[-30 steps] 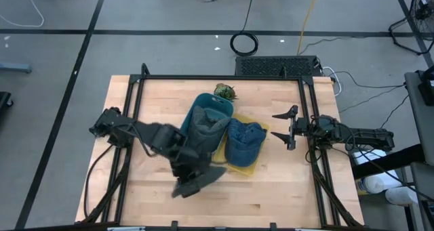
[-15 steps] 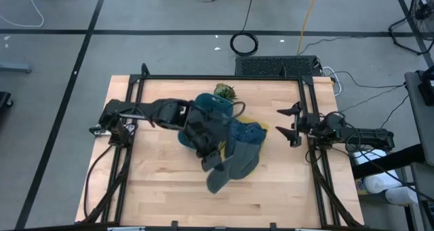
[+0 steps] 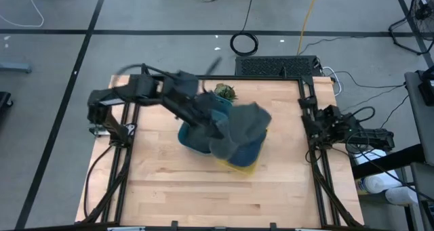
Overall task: Pick & Place hat
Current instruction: Put the black cap into the blue bin
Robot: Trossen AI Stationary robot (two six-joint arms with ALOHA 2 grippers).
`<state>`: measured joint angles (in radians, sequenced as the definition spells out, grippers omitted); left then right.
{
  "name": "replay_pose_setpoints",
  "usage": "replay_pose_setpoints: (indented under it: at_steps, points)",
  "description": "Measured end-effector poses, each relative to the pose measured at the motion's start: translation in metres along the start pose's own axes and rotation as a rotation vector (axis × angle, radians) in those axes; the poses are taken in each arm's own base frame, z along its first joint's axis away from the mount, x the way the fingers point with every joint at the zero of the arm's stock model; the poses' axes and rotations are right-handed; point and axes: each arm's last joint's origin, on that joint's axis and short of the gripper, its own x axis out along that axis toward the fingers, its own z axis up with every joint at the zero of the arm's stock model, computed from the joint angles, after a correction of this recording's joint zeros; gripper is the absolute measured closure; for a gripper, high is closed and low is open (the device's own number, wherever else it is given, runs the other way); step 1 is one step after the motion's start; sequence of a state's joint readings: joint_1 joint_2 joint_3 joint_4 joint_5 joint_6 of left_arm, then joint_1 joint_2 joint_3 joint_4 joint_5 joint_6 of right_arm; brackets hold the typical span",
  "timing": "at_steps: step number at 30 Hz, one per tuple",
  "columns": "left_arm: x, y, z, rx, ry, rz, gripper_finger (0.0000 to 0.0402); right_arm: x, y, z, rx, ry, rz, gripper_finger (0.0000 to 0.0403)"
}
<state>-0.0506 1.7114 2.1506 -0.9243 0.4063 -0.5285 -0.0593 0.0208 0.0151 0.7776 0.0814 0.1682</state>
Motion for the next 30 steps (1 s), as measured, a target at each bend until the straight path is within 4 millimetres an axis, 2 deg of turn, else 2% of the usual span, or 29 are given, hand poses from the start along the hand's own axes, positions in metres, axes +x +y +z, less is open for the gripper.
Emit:
replay_pose_setpoints:
  at_steps: [7, 13, 17, 24, 30]
  points:
    - [-0.052, -0.015, -0.002, 0.146, -0.113, 0.041, 0.0391, 0.001, 0.0, 0.007, 0.088, -0.079, -0.012, 0.0078]
    - [-0.08, -0.02, -0.011, 0.21, -0.11, 0.086, 0.0391, 0.008, -0.004, -0.004, 0.165, -0.007, -0.125, 0.0078]
    - [-0.093, -0.021, -0.017, 0.24, -0.095, 0.105, 0.0391, 0.026, -0.001, 0.005, 0.134, -0.019, -0.129, 0.0078]
    - [-0.11, -0.025, -0.025, 0.301, -0.079, 0.11, 0.0391, 0.056, 0.002, 0.008, 0.15, -0.07, -0.115, 0.0078]
    - [-0.134, -0.032, -0.034, 0.37, -0.096, 0.108, 0.0391, 0.089, 0.005, 0.009, 0.183, -0.066, -0.119, 0.0078]
